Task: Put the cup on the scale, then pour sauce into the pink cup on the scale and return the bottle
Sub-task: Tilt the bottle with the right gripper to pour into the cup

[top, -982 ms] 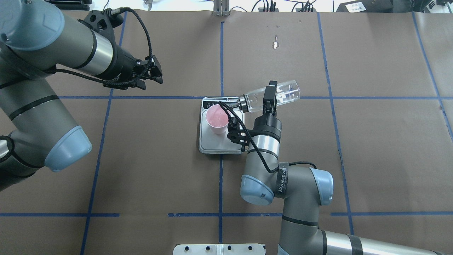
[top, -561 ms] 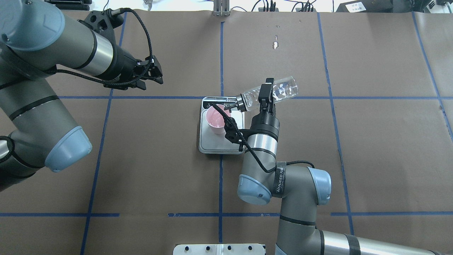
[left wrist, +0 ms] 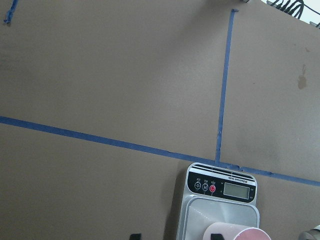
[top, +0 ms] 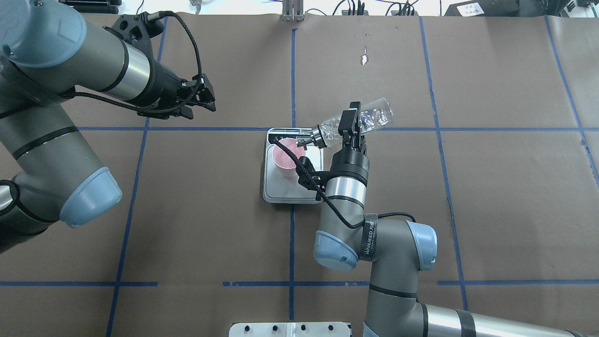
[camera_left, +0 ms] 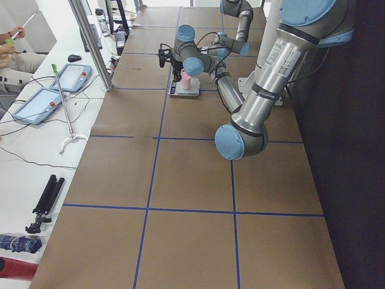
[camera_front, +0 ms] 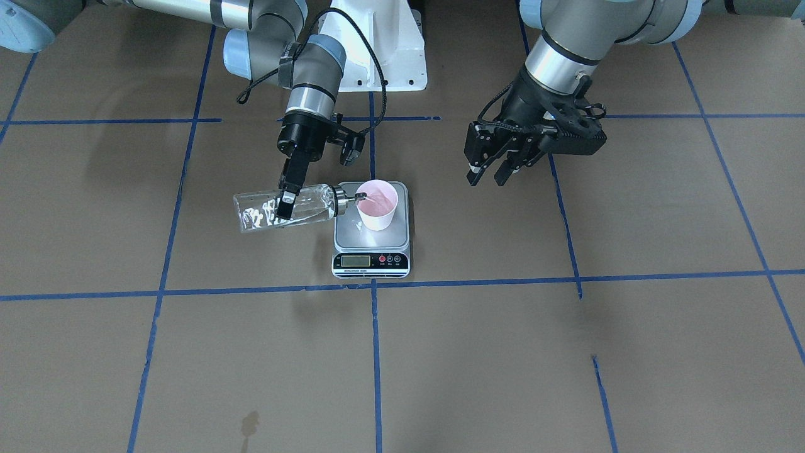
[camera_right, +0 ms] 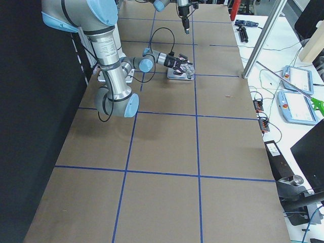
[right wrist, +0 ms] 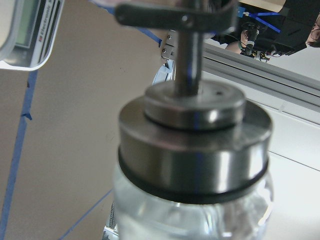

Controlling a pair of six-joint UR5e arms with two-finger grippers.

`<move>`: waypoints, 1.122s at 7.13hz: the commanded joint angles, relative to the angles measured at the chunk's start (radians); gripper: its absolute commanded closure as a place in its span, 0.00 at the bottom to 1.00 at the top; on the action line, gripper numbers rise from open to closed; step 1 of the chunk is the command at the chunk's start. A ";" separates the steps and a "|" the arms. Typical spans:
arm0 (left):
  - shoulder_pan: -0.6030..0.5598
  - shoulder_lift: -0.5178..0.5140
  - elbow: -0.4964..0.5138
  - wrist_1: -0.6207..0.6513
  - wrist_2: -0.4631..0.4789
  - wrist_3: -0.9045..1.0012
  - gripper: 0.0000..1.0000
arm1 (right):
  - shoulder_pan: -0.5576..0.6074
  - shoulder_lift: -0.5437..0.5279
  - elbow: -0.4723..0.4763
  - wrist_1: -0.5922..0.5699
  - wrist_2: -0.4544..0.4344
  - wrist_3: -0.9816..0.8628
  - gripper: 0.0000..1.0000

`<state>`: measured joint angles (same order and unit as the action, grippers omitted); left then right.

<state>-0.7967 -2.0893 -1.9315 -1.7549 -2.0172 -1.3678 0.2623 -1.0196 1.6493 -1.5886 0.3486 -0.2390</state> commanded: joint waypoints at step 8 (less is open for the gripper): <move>-0.001 0.000 0.000 0.000 0.000 -0.001 0.44 | 0.008 -0.007 -0.006 0.085 0.033 0.263 1.00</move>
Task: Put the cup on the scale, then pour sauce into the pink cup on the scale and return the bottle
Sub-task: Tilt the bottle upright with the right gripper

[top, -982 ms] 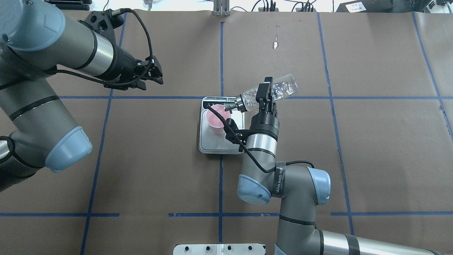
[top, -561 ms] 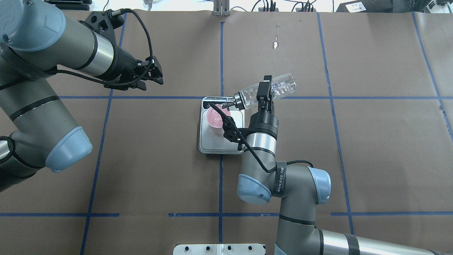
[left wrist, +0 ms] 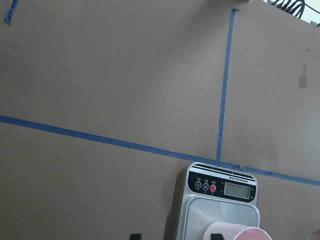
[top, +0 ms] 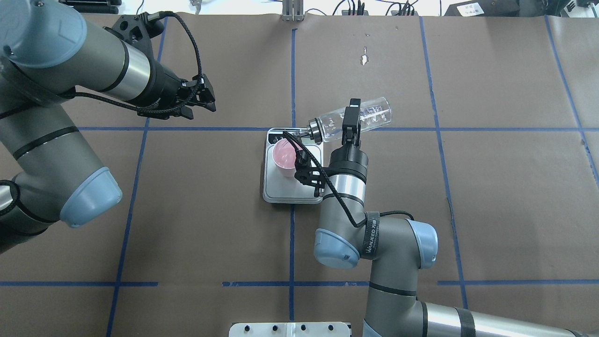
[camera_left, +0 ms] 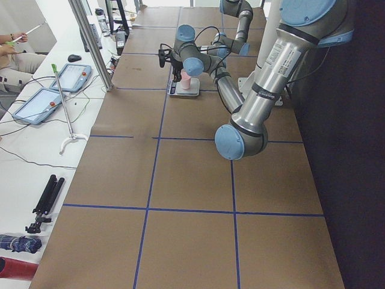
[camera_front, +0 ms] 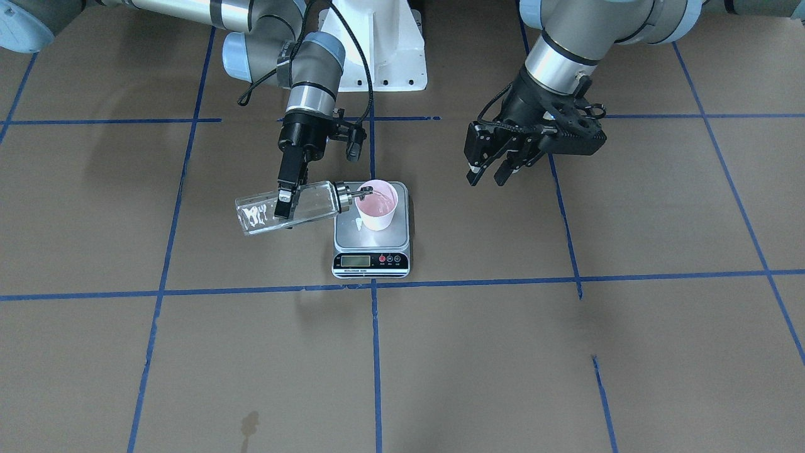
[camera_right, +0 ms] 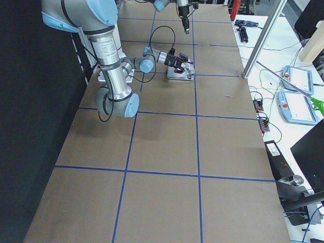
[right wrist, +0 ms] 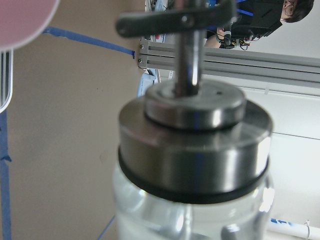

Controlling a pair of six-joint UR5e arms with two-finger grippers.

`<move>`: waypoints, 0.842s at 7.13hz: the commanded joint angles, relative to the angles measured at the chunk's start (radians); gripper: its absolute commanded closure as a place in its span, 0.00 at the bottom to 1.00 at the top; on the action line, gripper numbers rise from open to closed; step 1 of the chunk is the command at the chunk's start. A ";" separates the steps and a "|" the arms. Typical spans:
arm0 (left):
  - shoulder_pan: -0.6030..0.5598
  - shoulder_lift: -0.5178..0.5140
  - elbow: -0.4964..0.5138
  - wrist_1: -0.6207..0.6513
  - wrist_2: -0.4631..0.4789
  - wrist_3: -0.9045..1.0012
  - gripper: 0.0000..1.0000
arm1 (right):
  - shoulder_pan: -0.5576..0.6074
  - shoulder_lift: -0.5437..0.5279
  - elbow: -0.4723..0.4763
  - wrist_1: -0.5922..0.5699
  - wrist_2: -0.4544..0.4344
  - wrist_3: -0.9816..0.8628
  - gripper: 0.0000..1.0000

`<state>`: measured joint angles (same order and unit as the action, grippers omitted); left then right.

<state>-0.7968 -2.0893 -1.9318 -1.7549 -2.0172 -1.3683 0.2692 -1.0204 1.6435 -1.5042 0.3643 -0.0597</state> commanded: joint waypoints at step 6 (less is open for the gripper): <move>0.001 0.000 -0.001 0.002 0.000 -0.002 0.44 | 0.002 -0.088 0.007 0.193 0.148 0.396 1.00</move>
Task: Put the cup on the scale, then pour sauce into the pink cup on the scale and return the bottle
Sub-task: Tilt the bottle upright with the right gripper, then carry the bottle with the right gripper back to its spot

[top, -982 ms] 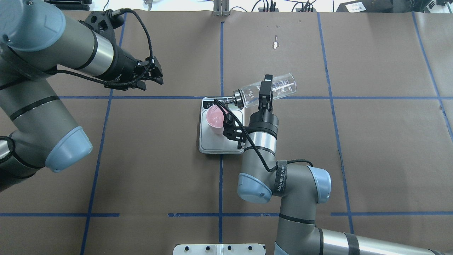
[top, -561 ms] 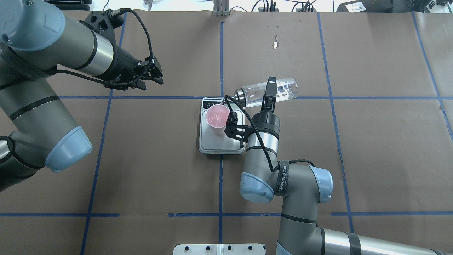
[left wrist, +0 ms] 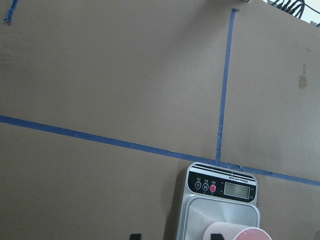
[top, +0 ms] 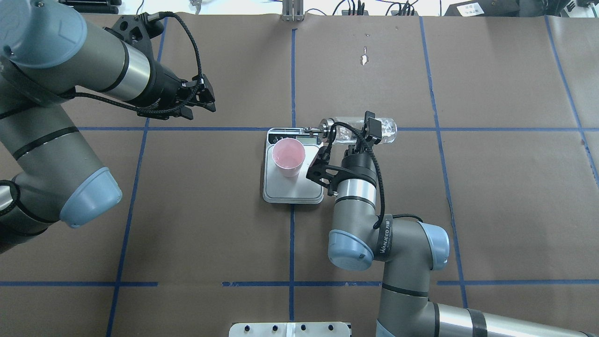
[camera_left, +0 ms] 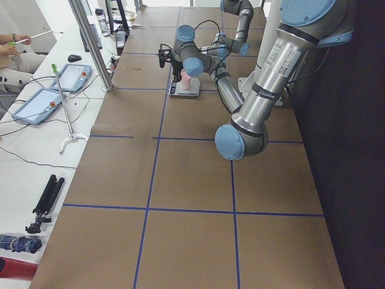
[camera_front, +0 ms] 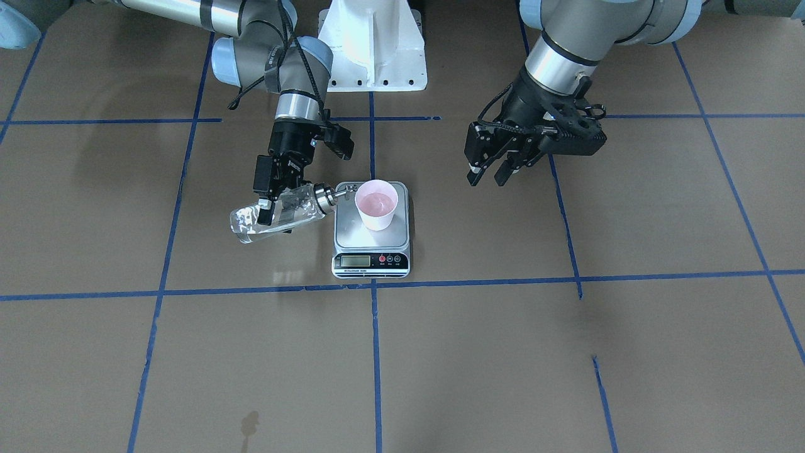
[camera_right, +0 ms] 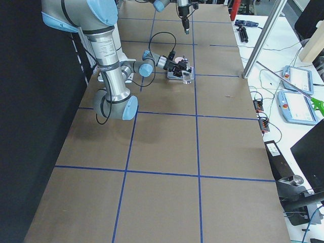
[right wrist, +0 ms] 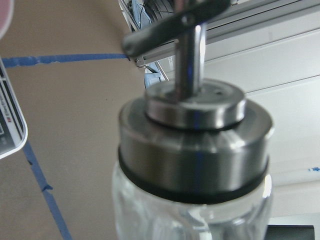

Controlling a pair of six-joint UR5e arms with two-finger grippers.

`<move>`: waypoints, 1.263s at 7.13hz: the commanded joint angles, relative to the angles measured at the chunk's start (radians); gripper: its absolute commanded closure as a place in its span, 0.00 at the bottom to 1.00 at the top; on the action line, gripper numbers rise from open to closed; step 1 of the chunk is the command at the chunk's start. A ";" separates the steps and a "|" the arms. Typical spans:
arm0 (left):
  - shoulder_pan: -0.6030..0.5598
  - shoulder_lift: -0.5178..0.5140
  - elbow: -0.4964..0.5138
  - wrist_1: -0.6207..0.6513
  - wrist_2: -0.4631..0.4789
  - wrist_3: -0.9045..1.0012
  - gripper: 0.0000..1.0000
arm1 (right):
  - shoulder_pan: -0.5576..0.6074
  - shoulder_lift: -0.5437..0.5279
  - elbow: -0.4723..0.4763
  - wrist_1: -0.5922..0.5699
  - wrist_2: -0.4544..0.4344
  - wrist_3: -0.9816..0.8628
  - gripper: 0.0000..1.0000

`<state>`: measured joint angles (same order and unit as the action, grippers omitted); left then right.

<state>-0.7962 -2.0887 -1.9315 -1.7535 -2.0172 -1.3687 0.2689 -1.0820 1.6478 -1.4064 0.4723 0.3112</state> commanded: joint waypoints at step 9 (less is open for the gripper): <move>0.000 -0.001 -0.001 0.000 0.003 -0.001 0.44 | 0.022 -0.240 0.012 0.530 0.166 0.480 1.00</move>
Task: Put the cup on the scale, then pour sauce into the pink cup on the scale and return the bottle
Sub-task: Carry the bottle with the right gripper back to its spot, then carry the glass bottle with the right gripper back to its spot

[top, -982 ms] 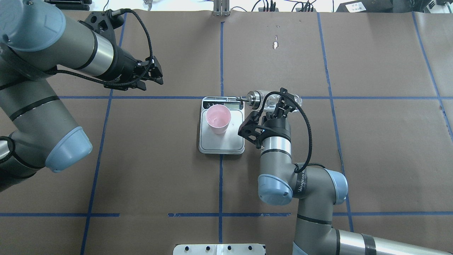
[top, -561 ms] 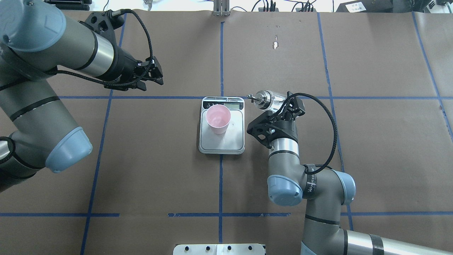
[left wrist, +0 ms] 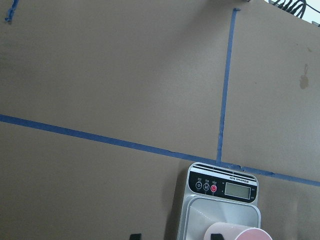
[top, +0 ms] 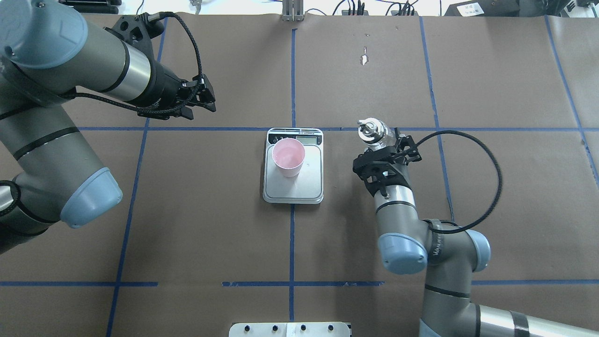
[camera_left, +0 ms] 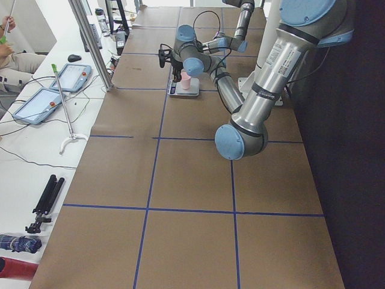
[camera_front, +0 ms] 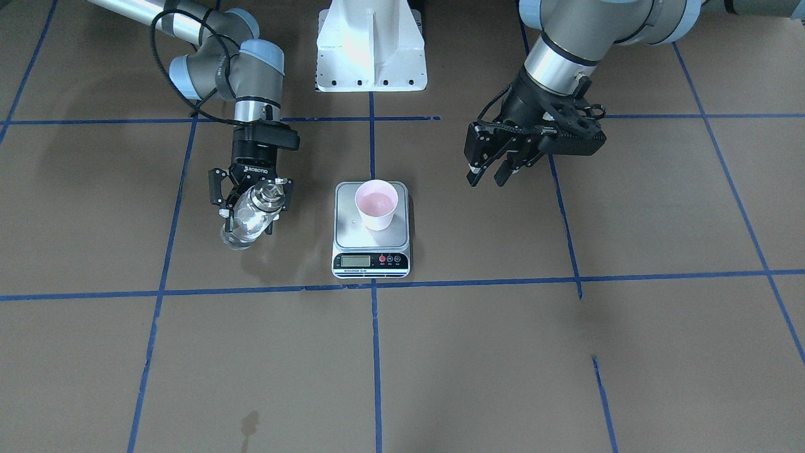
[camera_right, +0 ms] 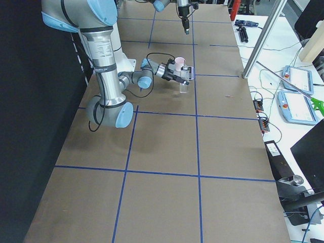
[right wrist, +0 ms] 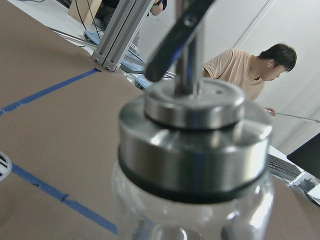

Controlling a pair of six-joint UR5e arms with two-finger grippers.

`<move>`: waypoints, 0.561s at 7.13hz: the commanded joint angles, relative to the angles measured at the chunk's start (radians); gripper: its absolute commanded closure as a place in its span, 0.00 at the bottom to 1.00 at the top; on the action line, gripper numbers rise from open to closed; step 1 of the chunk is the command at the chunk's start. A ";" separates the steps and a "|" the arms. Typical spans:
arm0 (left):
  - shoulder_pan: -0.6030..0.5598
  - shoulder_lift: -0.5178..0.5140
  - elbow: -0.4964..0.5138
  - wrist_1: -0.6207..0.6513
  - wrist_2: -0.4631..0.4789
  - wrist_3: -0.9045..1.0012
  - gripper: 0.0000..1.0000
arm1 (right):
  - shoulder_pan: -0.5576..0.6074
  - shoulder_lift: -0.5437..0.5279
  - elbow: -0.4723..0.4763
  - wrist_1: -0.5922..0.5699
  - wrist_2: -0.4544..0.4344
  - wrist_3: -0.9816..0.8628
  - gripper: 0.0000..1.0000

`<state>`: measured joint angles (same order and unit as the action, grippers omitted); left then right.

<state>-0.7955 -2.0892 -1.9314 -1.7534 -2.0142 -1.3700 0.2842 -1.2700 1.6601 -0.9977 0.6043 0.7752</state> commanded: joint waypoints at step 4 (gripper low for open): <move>-0.004 -0.002 -0.023 0.018 0.000 -0.003 0.44 | 0.032 -0.120 0.012 0.195 0.104 0.168 1.00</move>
<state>-0.7981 -2.0897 -1.9456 -1.7432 -2.0141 -1.3728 0.3031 -1.3787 1.6654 -0.8253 0.6827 0.9323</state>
